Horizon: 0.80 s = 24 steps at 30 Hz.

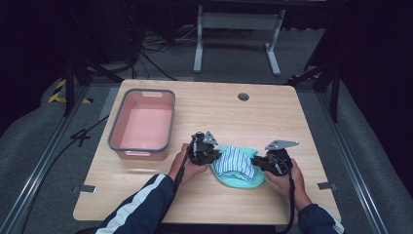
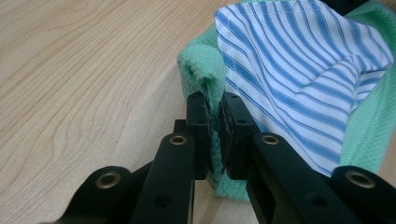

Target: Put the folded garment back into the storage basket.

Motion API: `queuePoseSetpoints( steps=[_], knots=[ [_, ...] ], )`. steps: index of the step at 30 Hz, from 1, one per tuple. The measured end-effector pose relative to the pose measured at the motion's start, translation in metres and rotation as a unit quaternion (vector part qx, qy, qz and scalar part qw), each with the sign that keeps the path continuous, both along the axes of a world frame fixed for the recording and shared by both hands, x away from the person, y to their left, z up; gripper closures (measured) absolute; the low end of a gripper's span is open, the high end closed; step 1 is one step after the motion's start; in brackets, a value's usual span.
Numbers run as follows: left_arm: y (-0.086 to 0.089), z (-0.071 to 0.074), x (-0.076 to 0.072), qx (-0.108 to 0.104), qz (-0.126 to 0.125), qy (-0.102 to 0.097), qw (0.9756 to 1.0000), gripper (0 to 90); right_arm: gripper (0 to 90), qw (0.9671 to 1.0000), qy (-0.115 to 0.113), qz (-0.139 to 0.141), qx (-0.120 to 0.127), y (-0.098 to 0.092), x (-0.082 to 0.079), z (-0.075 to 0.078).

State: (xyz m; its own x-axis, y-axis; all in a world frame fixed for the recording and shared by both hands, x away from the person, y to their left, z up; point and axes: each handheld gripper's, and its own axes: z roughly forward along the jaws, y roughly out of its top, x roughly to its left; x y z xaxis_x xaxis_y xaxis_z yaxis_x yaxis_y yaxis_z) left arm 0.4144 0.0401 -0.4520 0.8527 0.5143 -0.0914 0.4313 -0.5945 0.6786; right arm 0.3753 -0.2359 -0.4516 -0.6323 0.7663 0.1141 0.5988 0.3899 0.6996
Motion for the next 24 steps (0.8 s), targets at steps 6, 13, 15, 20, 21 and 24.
queuePoseSetpoints(
  steps=[6, 13, 15, 20, 21, 24],
  knots=[
    [-0.002, 0.013, 0.003, -0.003, -0.003, -0.004, 1.0000, 83.4, 83.1, 0.9998, -0.007, -0.012, 0.014, -0.003, 0.000, 0.009],
    [-0.004, 0.022, 0.004, 0.012, -0.009, -0.016, 0.9998, 83.6, 83.2, 0.9997, -0.015, -0.020, 0.006, -0.002, -0.001, 0.017],
    [-0.004, 0.027, 0.004, 0.018, -0.009, -0.024, 0.9995, 83.6, 83.2, 0.9996, -0.018, -0.021, 0.008, -0.001, -0.001, 0.019],
    [-0.005, 0.038, 0.002, 0.031, -0.012, -0.045, 0.9985, 83.6, 83.2, 0.9994, -0.027, -0.020, 0.008, 0.001, 0.000, 0.029],
    [-0.004, 0.040, 0.003, 0.033, -0.013, -0.046, 0.9983, 83.7, 83.2, 0.9994, -0.028, -0.020, 0.009, 0.001, 0.000, 0.031],
    [-0.002, 0.046, 0.004, 0.030, -0.009, -0.053, 0.9981, 83.7, 83.1, 0.9992, -0.032, -0.021, 0.008, 0.004, 0.002, 0.036]
  ],
)
